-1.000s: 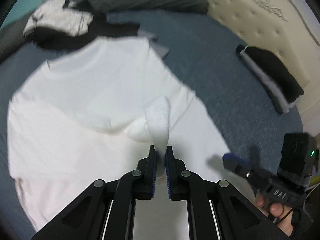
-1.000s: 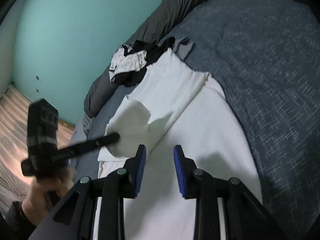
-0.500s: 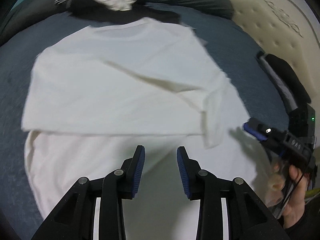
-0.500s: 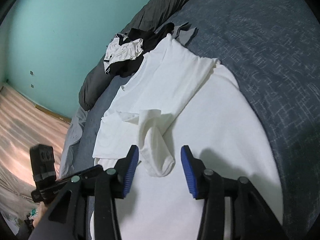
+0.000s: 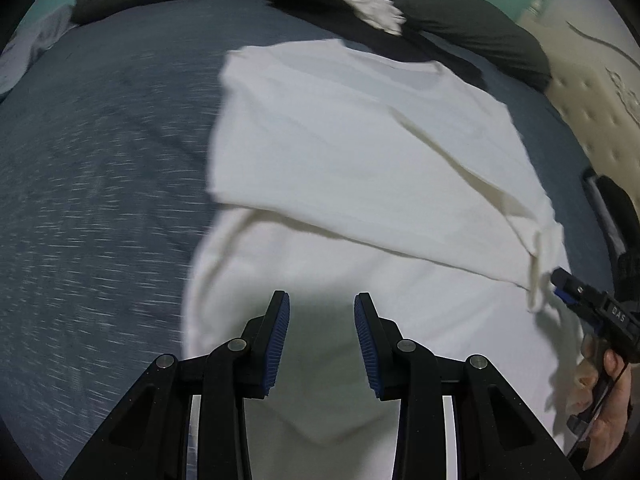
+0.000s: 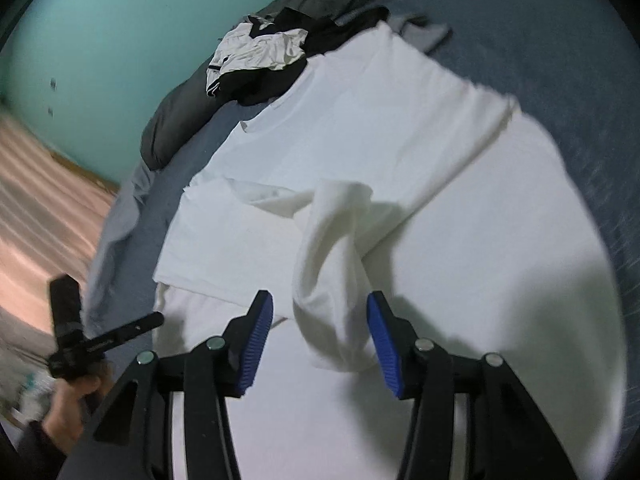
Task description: Fold clothes
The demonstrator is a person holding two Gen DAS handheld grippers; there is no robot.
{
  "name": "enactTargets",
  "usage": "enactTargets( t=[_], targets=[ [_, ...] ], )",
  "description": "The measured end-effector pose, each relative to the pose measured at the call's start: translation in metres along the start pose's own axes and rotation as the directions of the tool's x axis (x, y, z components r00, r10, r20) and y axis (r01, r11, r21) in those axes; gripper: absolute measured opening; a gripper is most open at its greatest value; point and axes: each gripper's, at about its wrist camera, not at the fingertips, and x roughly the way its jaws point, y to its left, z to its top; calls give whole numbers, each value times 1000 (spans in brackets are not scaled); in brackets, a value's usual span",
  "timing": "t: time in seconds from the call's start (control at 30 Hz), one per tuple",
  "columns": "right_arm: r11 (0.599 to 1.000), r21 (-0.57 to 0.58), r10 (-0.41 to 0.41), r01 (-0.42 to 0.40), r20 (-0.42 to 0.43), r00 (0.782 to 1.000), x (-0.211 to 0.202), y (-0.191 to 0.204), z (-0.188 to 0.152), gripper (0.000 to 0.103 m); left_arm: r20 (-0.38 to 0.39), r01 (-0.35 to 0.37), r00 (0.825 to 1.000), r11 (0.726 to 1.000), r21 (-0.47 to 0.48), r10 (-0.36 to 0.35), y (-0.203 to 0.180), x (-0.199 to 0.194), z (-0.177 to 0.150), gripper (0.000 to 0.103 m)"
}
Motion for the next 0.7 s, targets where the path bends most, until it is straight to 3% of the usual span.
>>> enactTargets(
  t=[0.07, 0.17, 0.3, 0.47, 0.6, 0.7],
  targets=[
    [999, 36, 13, -13, 7, 1000, -1, -9, -1, 19, 0, -15, 1000, 1000, -9, 15, 9, 3, 2, 37],
    [998, 43, 35, -37, 39, 999, -10, -13, 0, 8, 5, -51, 999, 999, -11, 51, 20, 6, 7, 37],
    [982, 82, 160, -171, 123, 979, -30, -19, 4, 6, 10, -80, 997, 996, -34, 81, 37, 6, 16, 37],
    [945, 127, 264, -301, 246, 933, -59, -35, 14, 6, 18, -135, 991, 991, -1, 134, 36, 8, 24, 37],
    [968, 116, 182, -221, 279, 943, -78, -43, 17, 6, 16, -176, 984, 984, 26, 176, 35, 12, 29, 37],
    [971, 120, 163, -208, 306, 938, -87, -51, 16, 6, 20, -207, 978, 976, 69, 206, 31, 14, 30, 37]
  ],
)
